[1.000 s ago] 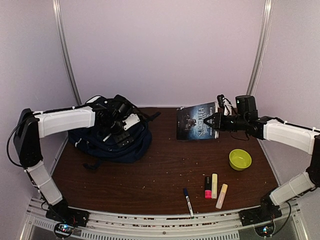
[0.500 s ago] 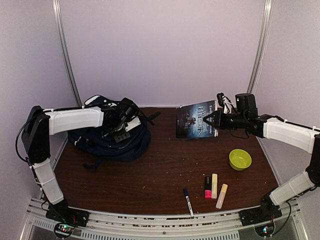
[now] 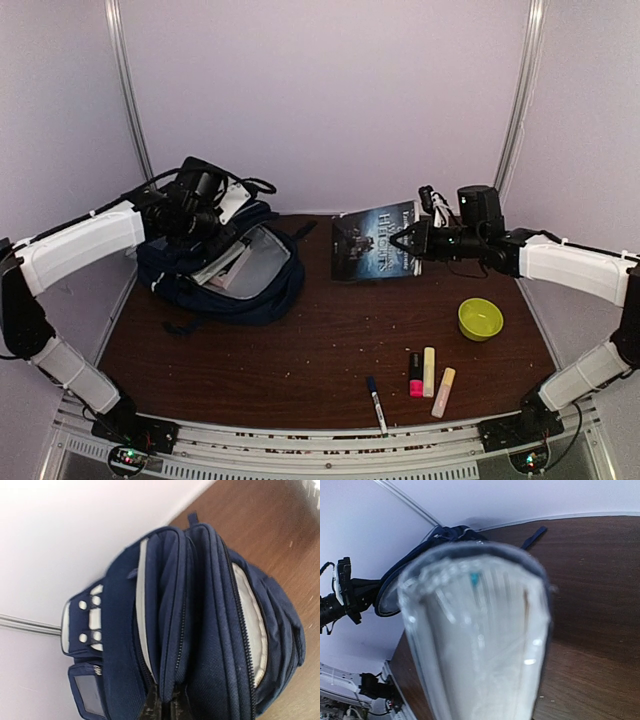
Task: Pack the student bag
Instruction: Pick up the largest pocket of the bag from the student bag, then place the book in the largest pocket of the bag.
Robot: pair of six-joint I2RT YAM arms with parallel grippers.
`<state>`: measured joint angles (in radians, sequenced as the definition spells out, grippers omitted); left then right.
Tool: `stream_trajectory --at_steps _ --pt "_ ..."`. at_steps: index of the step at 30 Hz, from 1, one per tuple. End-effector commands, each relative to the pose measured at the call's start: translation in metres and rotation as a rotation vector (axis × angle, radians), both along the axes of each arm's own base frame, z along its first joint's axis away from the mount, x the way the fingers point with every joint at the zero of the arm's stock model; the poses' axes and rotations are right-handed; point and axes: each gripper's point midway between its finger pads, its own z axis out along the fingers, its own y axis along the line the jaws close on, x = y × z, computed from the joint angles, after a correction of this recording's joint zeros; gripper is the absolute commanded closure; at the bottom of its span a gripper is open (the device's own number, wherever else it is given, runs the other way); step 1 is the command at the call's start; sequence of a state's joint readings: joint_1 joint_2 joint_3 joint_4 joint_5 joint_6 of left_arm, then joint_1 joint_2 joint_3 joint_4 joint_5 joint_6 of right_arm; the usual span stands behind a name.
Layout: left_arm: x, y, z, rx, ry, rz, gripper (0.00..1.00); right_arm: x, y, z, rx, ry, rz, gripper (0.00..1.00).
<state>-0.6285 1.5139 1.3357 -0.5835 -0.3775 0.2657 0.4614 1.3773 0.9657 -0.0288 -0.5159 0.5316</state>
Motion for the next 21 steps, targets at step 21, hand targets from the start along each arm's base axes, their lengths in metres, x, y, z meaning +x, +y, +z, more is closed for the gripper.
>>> stream_trajectory --at_steps 21 --pt "-0.071 -0.154 0.188 -0.956 -0.128 -0.677 1.00 0.047 0.110 0.049 0.695 0.103 -0.125 1.00"
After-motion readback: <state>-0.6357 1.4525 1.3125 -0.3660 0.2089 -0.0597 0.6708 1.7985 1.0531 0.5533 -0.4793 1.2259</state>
